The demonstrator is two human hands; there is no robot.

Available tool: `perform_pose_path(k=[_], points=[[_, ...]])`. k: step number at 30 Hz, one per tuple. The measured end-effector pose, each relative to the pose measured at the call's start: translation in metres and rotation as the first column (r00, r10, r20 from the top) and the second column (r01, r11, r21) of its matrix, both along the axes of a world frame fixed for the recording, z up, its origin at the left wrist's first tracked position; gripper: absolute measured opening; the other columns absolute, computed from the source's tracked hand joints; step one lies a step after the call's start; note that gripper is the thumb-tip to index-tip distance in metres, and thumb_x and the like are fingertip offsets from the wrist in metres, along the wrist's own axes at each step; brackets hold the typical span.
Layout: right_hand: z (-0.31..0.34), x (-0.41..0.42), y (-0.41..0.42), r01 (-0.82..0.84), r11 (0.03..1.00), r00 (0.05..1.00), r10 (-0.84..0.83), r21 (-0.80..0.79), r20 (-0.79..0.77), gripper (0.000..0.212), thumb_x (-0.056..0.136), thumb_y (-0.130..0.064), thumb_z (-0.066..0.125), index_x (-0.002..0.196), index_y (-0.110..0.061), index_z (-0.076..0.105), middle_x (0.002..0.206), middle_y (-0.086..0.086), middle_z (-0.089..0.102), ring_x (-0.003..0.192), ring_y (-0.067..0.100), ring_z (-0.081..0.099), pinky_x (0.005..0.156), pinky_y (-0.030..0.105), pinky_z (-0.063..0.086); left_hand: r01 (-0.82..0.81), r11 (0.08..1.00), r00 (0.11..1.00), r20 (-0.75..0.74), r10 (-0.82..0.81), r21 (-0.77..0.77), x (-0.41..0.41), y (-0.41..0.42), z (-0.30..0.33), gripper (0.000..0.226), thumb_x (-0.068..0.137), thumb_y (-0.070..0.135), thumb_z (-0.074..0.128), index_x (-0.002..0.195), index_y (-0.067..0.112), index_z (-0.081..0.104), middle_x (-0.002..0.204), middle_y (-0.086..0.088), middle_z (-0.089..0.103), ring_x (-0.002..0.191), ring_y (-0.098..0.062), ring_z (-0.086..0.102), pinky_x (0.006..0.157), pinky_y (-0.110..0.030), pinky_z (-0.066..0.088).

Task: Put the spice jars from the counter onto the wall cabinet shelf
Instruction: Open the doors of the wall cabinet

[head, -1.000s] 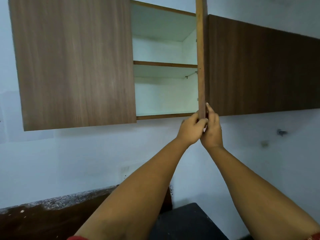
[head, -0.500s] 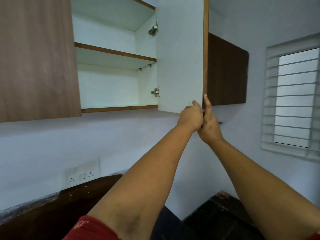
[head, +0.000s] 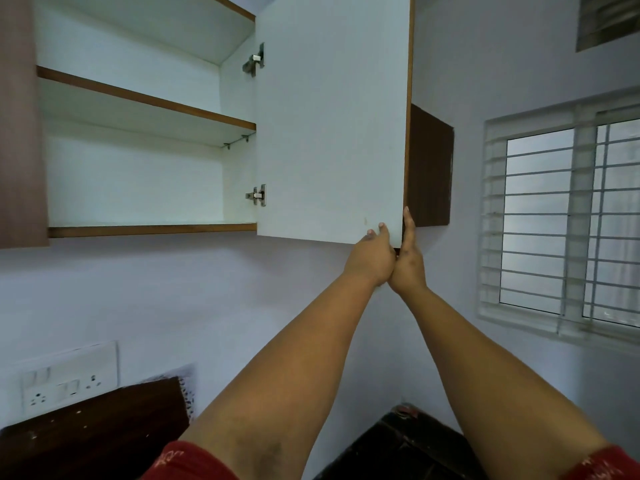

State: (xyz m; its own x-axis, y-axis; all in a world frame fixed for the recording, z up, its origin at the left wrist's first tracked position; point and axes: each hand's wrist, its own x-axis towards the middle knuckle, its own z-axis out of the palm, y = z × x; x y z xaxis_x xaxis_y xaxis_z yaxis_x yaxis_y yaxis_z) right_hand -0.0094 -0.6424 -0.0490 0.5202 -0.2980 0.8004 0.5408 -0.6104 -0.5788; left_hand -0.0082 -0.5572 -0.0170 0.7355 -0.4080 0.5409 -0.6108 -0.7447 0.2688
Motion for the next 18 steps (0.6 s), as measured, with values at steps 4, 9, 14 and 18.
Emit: perform_pose_path(k=[4,9,14,18], points=[[-0.002,0.01,-0.01,-0.079,0.996,0.997,0.079,0.045,0.0,0.07,0.1,-0.019,0.051,0.154,-0.029,0.007,0.155,-0.003,0.031,0.129,0.011,0.044,0.103,0.016,0.036,-0.088,0.994,0.987,0.138,0.078,0.07,-0.002,-0.012,0.007,0.049,0.101,0.013,0.038,0.147,-0.001,0.028,0.128,-0.022,0.054,0.116,-0.034,0.055,0.095,-0.038,0.047],[-0.007,0.018,-0.012,-0.11,0.994,0.993,0.109,0.019,0.046,0.077,0.095,-0.027,0.053,0.154,-0.03,0.005,0.156,0.0,0.029,0.135,0.015,0.04,0.113,0.032,0.036,-0.117,0.991,0.964,0.247,0.1,0.058,-0.007,-0.015,0.016,0.023,0.095,0.007,0.046,0.11,-0.002,0.061,0.107,-0.018,0.063,0.099,-0.032,0.063,0.082,-0.035,0.05],[-0.014,0.02,-0.013,-0.101,0.995,0.994,0.101,-0.002,0.038,0.07,0.1,-0.026,0.05,0.153,-0.037,0.005,0.153,-0.001,0.032,0.126,0.004,0.041,0.109,0.031,0.041,-0.157,0.986,0.934,0.334,0.128,0.062,0.009,-0.012,-0.011,0.048,0.104,0.016,0.033,0.149,0.0,0.027,0.134,-0.022,0.054,0.116,-0.035,0.058,0.094,-0.039,0.048],[-0.022,0.02,-0.005,0.45,0.889,0.891,-0.442,-0.088,0.102,0.065,0.094,-0.027,0.056,0.151,-0.029,0.024,0.144,0.008,0.037,0.124,0.021,0.044,0.101,0.041,0.043,-0.091,0.994,0.949,0.298,0.107,-0.066,0.01,-0.001,-0.034,0.053,0.105,0.033,0.028,0.154,0.013,0.02,0.158,-0.013,0.027,0.141,-0.029,0.035,0.111,-0.039,0.037]])
